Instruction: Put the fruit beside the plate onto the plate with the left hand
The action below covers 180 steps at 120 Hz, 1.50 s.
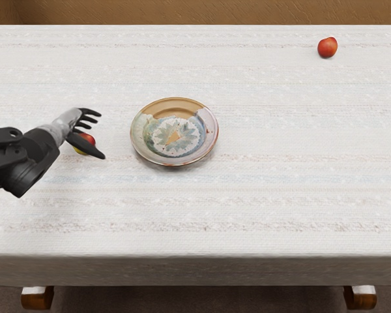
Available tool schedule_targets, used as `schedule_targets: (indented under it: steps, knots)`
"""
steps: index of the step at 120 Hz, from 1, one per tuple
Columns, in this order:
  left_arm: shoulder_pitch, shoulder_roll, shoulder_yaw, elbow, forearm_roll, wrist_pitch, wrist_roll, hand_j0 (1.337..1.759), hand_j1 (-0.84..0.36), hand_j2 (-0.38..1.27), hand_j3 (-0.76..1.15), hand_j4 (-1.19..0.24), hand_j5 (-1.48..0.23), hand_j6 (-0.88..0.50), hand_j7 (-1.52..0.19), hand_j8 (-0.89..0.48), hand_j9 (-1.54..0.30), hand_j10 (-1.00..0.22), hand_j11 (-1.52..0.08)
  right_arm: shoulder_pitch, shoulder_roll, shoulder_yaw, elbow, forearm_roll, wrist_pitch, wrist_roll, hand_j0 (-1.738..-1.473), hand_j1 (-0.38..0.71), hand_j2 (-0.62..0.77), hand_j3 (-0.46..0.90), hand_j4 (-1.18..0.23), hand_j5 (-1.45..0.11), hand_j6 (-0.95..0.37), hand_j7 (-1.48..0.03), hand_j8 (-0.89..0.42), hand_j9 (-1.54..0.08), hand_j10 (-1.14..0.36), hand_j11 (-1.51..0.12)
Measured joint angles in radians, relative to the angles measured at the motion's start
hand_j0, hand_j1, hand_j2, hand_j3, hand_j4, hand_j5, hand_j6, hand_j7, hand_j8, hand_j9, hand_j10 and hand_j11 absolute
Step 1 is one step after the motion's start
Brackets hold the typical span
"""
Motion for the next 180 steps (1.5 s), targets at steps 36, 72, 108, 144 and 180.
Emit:
schedule_targets:
  steps: [36,72,108,144,180]
  knots:
    - [0.0,0.006,0.021,-0.005,0.001,0.027,0.032,1.658,-0.11,0.08,0.0,-0.38,-0.5,-0.38,-0.5,-0.38,-0.5,-0.38,-0.5,0.0,0.0,0.0,0.0,0.0,0.0,0.0,-1.658,-0.35,0.0,0.0,0.0,0.0,0.0,0.0,0.0,0.0,0.0,0.0]
    - [-0.004,0.013,0.028,-0.006,0.005,0.032,0.058,1.658,-0.24,0.1,0.0,-0.5,-0.64,-0.5,-0.64,-0.48,-0.64,-0.5,-0.64,0.0,0.0,0.0,0.0,0.0,0.0,0.0,-1.658,-0.35,0.0,0.0,0.0,0.0,0.0,0.0,0.0,0.0,0.0,0.0]
    - [-0.014,0.02,0.031,-0.011,0.005,0.029,0.069,1.657,-0.28,0.22,0.0,-0.58,-0.77,-0.53,-0.77,-0.47,-0.77,-0.58,-0.76,0.0,0.0,0.0,0.0,0.0,0.0,0.0,-1.658,-0.35,0.0,0.0,0.0,0.0,0.0,0.0,0.0,0.0,0.0,0.0]
    - [-0.053,0.02,0.035,-0.012,0.003,0.021,0.076,1.656,-0.27,0.35,0.0,-0.64,-0.86,-0.56,-0.86,-0.48,-0.86,-0.64,-0.86,0.0,0.0,0.0,0.0,0.0,0.0,0.0,-1.658,-0.35,0.0,0.0,0.0,0.0,0.0,0.0,0.0,0.0,0.0,0.0]
    - [-0.114,0.018,0.036,-0.01,0.0,0.019,0.076,1.656,-0.28,0.38,0.0,-0.65,-0.88,-0.56,-0.87,-0.48,-0.87,-0.63,-0.87,0.0,0.0,0.0,0.0,0.0,0.0,0.0,-1.658,-0.35,0.0,0.0,0.0,0.0,0.0,0.0,0.0,0.0,0.0,0.0]
